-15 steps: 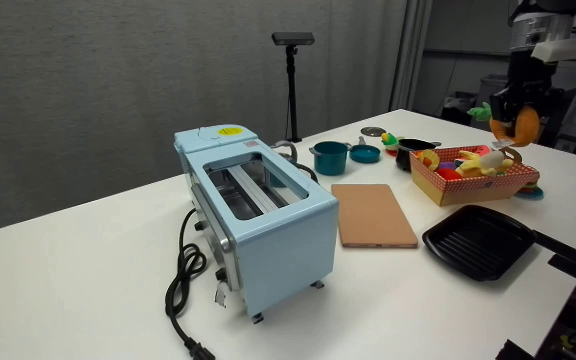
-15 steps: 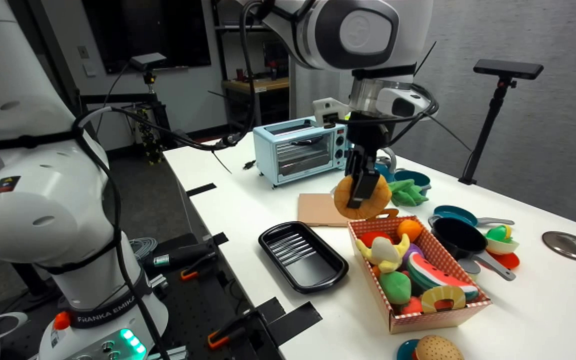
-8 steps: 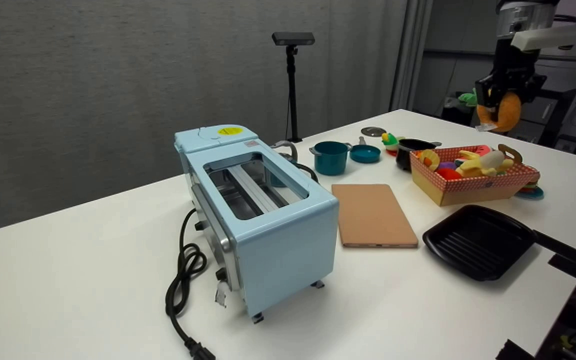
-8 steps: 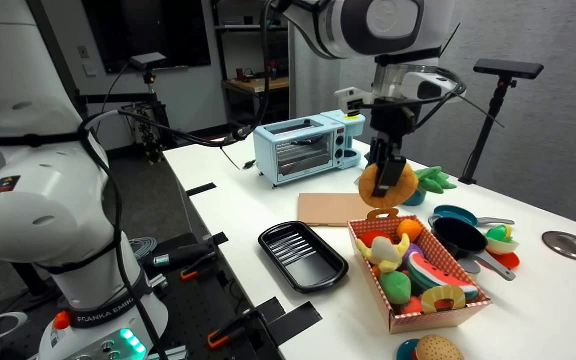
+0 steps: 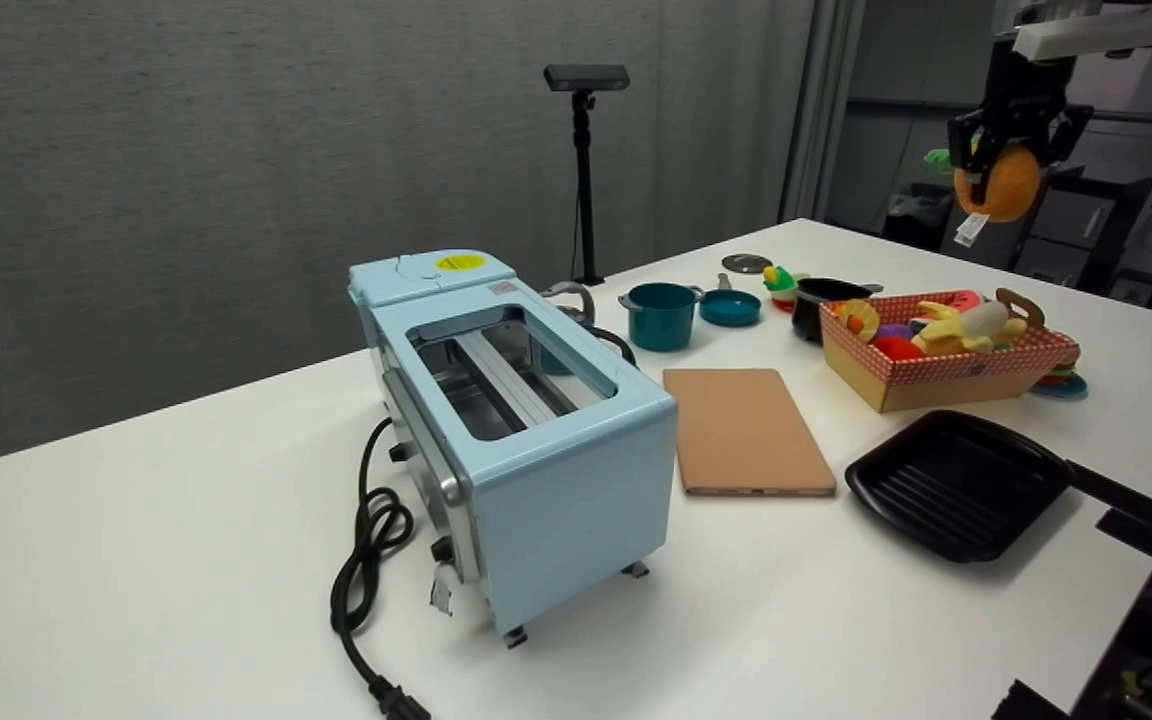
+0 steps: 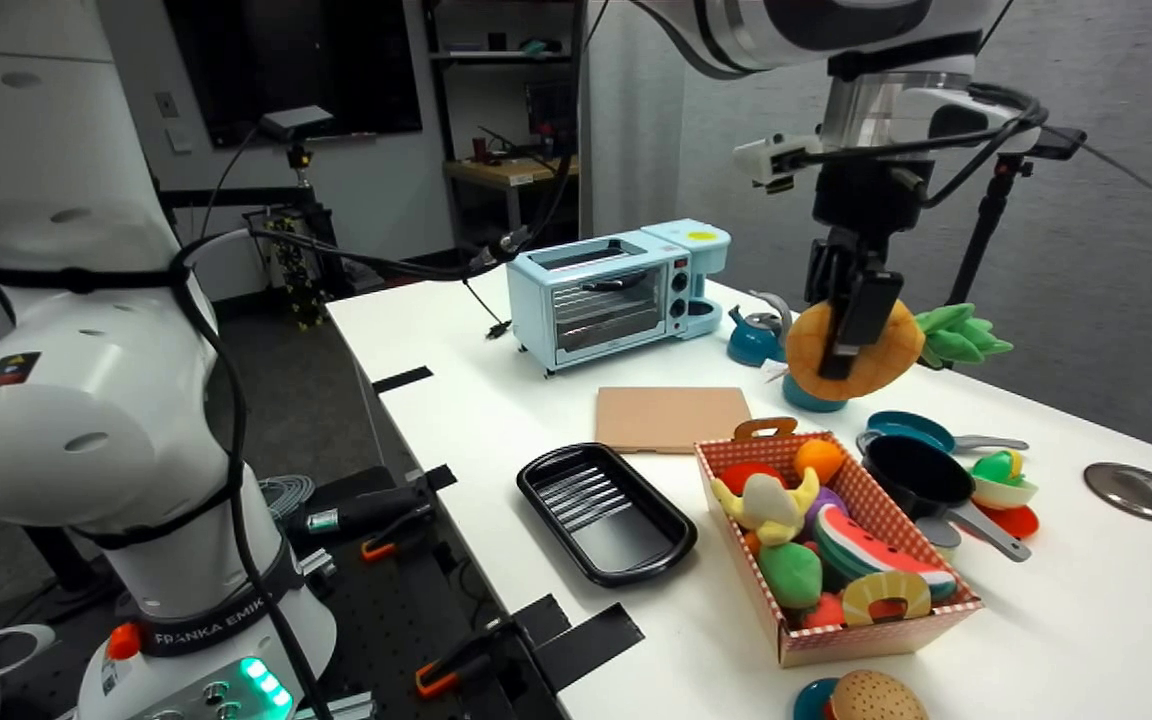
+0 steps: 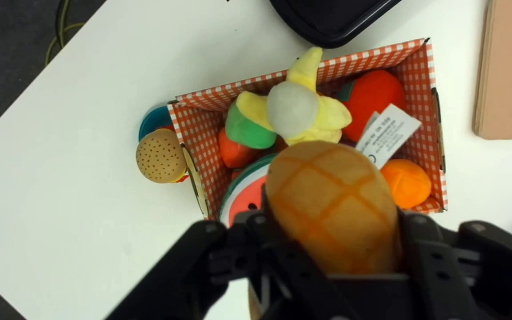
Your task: Put the pineapple plush toy in the box
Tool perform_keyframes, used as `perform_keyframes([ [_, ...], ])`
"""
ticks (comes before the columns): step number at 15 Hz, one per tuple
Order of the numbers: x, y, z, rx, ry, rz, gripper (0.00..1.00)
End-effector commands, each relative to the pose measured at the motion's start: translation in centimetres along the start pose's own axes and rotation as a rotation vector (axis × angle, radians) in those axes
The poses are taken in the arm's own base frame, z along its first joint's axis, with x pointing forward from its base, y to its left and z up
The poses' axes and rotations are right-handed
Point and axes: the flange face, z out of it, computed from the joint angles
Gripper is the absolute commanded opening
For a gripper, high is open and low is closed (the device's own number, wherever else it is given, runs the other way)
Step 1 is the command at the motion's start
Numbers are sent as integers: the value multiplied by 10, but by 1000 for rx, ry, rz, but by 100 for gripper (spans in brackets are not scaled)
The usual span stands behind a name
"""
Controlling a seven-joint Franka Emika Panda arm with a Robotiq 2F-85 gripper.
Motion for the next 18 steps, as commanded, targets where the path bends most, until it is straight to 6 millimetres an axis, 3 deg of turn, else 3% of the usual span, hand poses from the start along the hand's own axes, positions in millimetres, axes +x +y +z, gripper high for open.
perform_keyframes([
  [1,8,0,-4,-4,-48,3,81],
  [4,-4,-3,3,-16,-81,-10,100],
  [10,-49,-6,10,-40,-136,-64,100],
  [13,-103,-1,21,-78,-167,-125,100],
  [16,-152,8,16,-42,-183,-199,100],
  [17,-110,-6,27,-71,-193,-149,100],
  [18,-120,-4,25,-66,-190,-156,100],
])
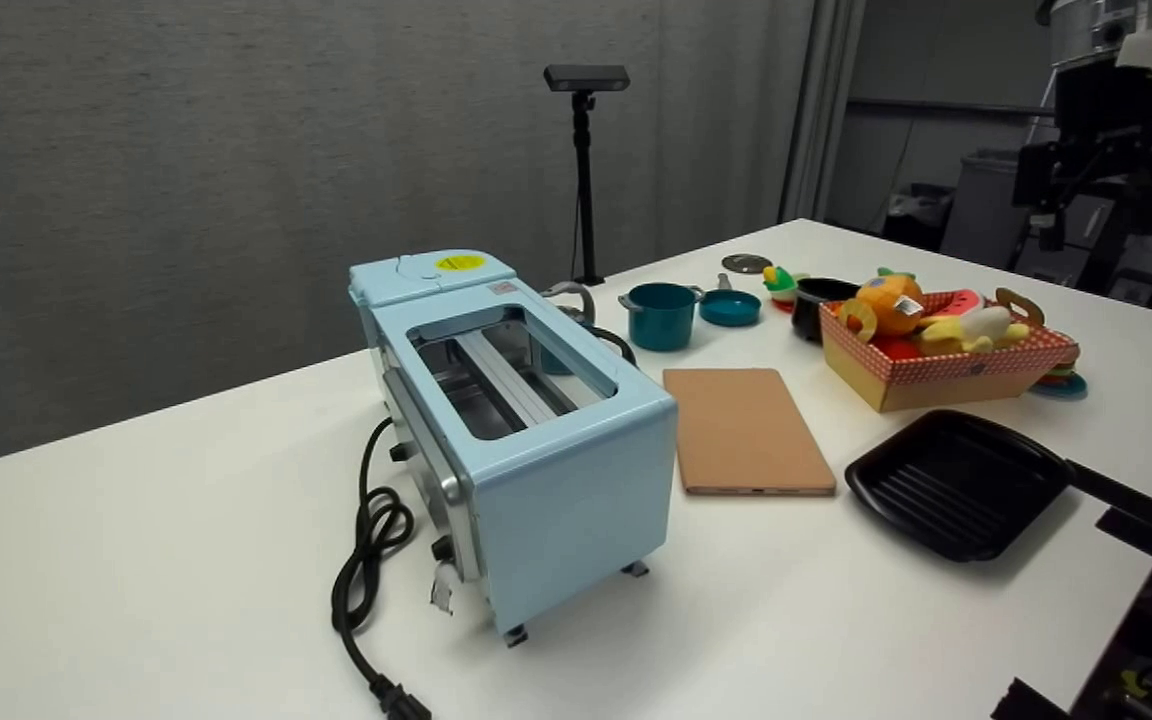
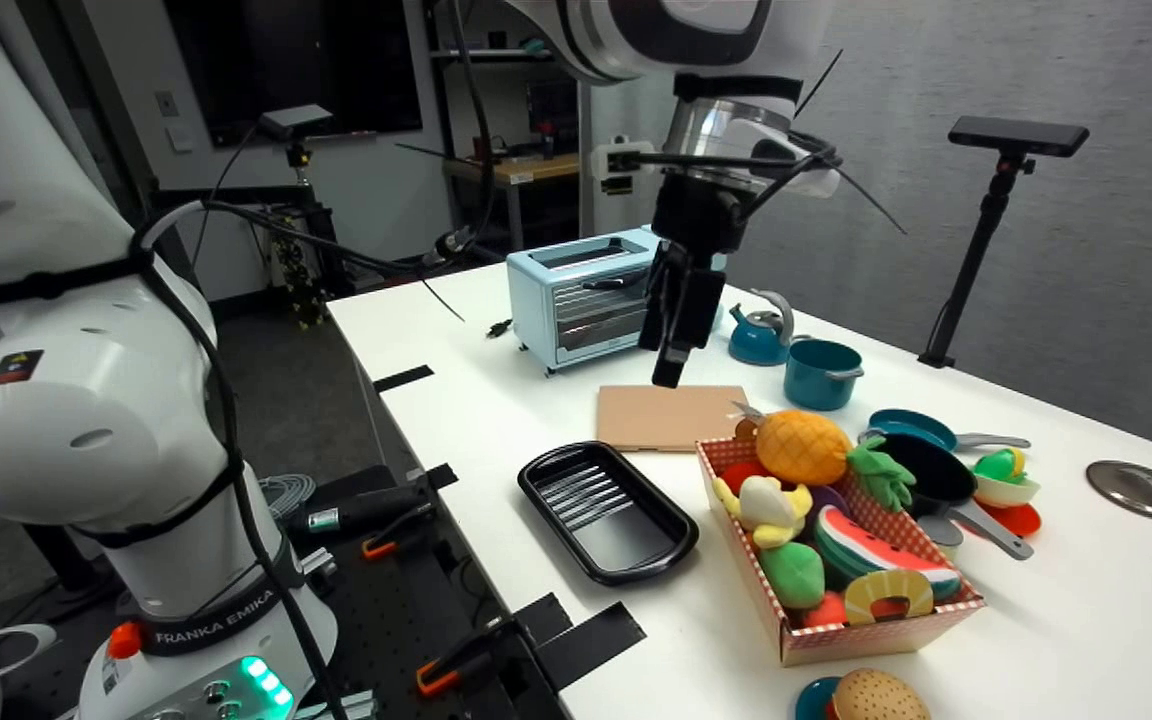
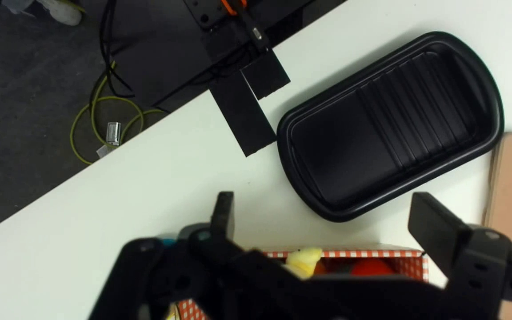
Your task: Put the pineapple plush toy in the box
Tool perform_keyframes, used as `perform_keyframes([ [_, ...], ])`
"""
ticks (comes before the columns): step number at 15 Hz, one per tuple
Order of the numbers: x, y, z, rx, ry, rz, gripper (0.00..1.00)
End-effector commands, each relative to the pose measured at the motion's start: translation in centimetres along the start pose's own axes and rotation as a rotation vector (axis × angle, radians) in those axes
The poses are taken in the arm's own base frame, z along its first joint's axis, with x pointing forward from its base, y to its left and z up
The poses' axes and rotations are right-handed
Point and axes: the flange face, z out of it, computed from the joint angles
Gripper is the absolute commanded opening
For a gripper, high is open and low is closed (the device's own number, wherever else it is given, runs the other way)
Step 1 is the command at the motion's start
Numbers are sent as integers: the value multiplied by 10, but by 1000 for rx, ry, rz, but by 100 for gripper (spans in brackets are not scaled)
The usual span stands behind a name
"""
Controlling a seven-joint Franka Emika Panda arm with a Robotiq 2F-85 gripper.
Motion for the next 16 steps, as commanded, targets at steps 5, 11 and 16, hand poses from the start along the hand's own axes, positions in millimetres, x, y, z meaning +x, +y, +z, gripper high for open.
perform_keyframes([
  [5,7,-1,6,-7,-14,2,100],
  [11,9,-2,5,-7,-13,3,100],
  [16,10,-2,5,-7,-12,3,100],
])
